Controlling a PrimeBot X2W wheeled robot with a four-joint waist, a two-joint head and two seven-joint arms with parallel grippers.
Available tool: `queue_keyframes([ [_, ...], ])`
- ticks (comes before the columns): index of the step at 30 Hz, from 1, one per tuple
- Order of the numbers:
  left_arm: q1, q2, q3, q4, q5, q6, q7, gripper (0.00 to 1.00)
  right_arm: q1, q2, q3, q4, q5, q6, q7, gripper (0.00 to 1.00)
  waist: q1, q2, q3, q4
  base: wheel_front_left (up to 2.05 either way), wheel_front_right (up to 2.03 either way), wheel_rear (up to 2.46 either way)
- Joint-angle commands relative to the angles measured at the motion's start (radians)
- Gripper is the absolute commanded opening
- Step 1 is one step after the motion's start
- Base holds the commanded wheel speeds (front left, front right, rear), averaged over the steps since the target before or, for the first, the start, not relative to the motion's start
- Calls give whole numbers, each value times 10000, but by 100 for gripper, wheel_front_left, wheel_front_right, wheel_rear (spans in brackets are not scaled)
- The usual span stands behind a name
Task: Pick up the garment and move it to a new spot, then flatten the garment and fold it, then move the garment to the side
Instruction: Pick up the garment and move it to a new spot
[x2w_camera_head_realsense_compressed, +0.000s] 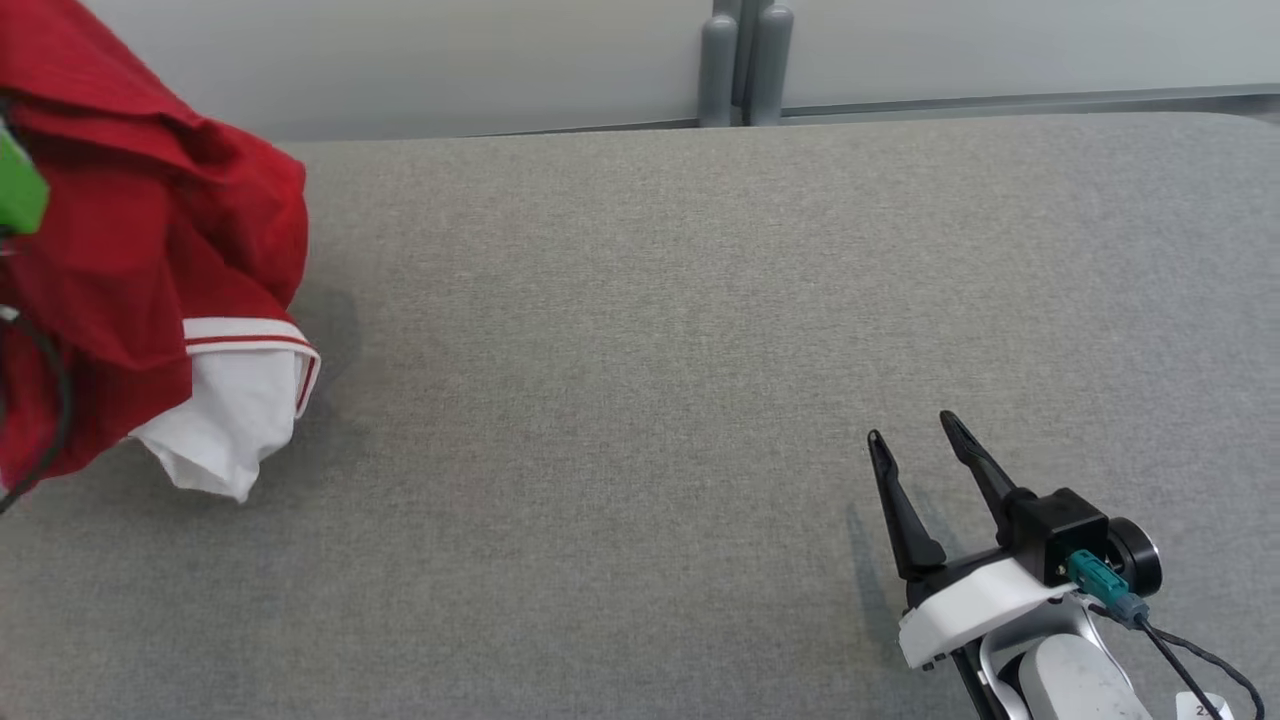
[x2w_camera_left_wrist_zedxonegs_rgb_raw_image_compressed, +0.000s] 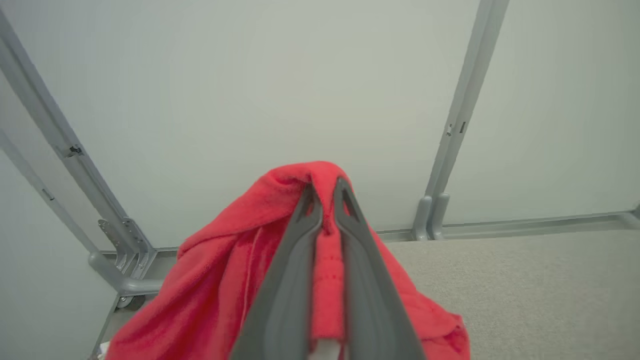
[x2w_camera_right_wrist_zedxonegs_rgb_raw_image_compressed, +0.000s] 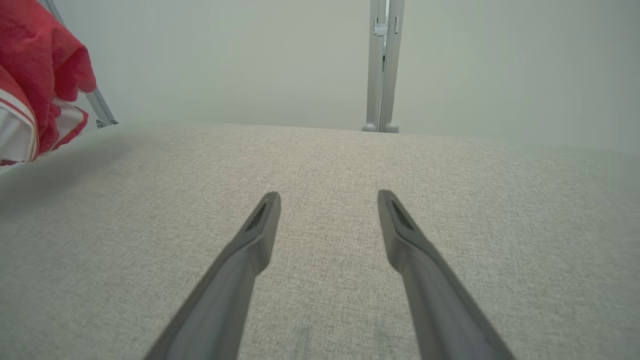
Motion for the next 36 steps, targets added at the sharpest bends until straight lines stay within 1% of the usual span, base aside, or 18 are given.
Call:
queue_keyframes([
  [1,-353,-233,-314,-212,-189,-127,244,0,83,-6,-41,-26,32,1,-30,100,0,110,-123,-400,0,0,0],
  [4,-674,-887,-914,-609,-691,-191,764,0,-21,10,-40,-76,95,1,-30,100,0,110,-180,-727,0,0,0],
  [6,-721,-1540,-1285,-876,-1237,-95,1236,0,-75,16,-31,-117,203,1,-30,100,0,110,-204,-959,0,0,0],
  [9,-801,-2179,-1810,-1415,-1657,85,1750,0,-154,21,57,-173,474,1,-30,100,0,110,-169,-1340,0,0,0],
  [12,-800,-2767,-2263,-1789,-1872,238,1980,0,-120,20,92,-189,666,1,-30,100,0,110,-138,-1750,0,0,0],
  [14,-697,-3069,-2538,-1899,-1846,327,1939,0,-58,14,47,-193,733,1,-30,100,0,110,-107,-2010,0,0,0],
  [18,229,-3381,-3155,-1701,-1582,345,1702,0,-29,22,-52,-200,875,1,-30,100,0,110,82,-2534,0,0,0],
  [21,1403,-3462,-3548,-1236,-1339,267,1122,0,28,20,-107,-223,995,1,-30,100,0,110,255,-2866,0,0,0],
  [23,2208,-3198,-3780,-718,-902,124,498,0,48,23,-97,-208,1086,1,-30,100,0,110,396,-3076,0,0,0],
  [25,3052,-3131,-3900,-105,-618,118,-165,0,30,25,-69,-189,1157,2,-30,100,0,110,525,-3261,0,0,0],
  [28,3597,-2988,-3891,396,-421,109,-717,0,36,18,-109,-197,1184,1,-30,100,0,110,616,-3360,0,0,0],
  [29,4018,-2811,-3915,799,-222,107,-1097,13,116,24,-170,-179,1079,1,-30,100,0,110,650,-3367,0,0,0],
  [30,4166,-2709,-3952,956,-72,102,-1240,64,148,22,-237,-184,1013,1,-30,100,0,110,659,-3327,0,0,0],
  [31,4242,-2657,-3979,1085,53,123,-1375,100,174,21,-310,-176,954,1,-30,100,0,110,663,-3267,0,0,0],
  [34,4279,-2518,-4169,1247,437,214,-1661,100,194,24,-511,-173,724,1,-30,100,0,110,651,-3000,0,0,0],
  [36,4189,-2509,-4315,1031,591,245,-1565,100,191,23,-528,-194,624,1,-30,100,0,110,612,-2890,0,0,0],
])
